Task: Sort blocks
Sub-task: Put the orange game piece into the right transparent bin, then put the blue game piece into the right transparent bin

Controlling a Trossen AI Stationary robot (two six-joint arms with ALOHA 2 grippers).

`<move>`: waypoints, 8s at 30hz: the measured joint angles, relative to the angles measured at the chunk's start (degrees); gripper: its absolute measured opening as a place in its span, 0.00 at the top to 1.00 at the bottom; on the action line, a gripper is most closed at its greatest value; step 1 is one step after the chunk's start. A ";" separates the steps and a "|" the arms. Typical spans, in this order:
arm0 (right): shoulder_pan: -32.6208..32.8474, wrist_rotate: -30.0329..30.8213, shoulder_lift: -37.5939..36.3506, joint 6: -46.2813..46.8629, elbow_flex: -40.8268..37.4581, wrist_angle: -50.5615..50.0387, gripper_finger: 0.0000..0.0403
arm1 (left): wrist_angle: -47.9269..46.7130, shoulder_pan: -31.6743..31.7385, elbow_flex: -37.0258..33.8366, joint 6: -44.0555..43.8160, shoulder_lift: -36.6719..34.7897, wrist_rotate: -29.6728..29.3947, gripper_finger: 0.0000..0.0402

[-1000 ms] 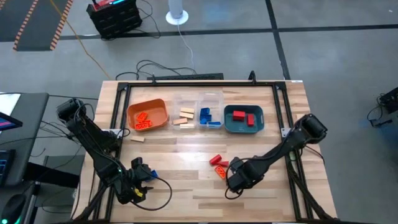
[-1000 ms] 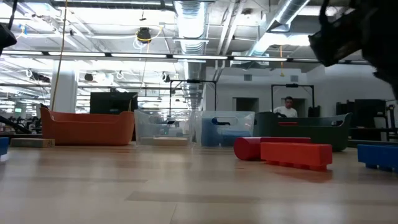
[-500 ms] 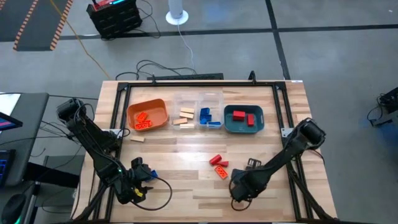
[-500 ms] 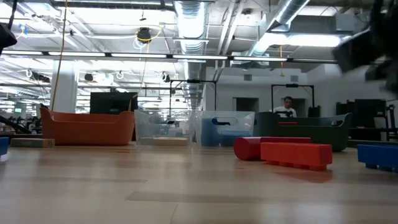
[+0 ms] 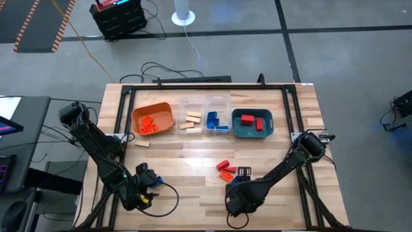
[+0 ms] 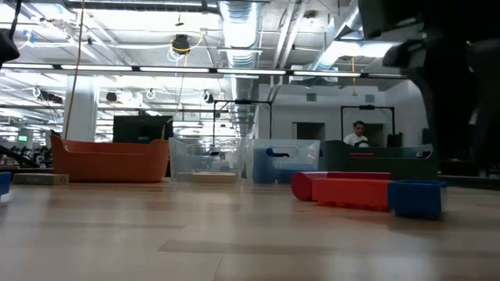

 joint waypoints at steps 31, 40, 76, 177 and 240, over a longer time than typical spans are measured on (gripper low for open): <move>-6.21 -4.59 0.13 -25.30 -4.33 4.91 0.25 | -0.33 0.57 0.02 -0.07 -0.01 1.22 0.30; -6.95 -4.63 0.07 -27.08 -7.60 8.90 0.25 | -0.34 0.57 0.02 -0.06 -0.01 1.17 0.30; -1.76 -5.23 0.11 -39.07 -5.26 16.91 0.34 | -1.38 1.51 0.00 -0.02 -0.01 1.13 0.30; -10.79 12.79 -10.32 -19.94 12.66 10.65 0.52 | -5.70 11.93 0.96 1.67 9.84 11.39 0.30; -9.69 31.67 -10.29 -32.44 -5.81 65.78 0.52 | 61.73 14.12 0.94 73.49 1.37 -34.80 0.64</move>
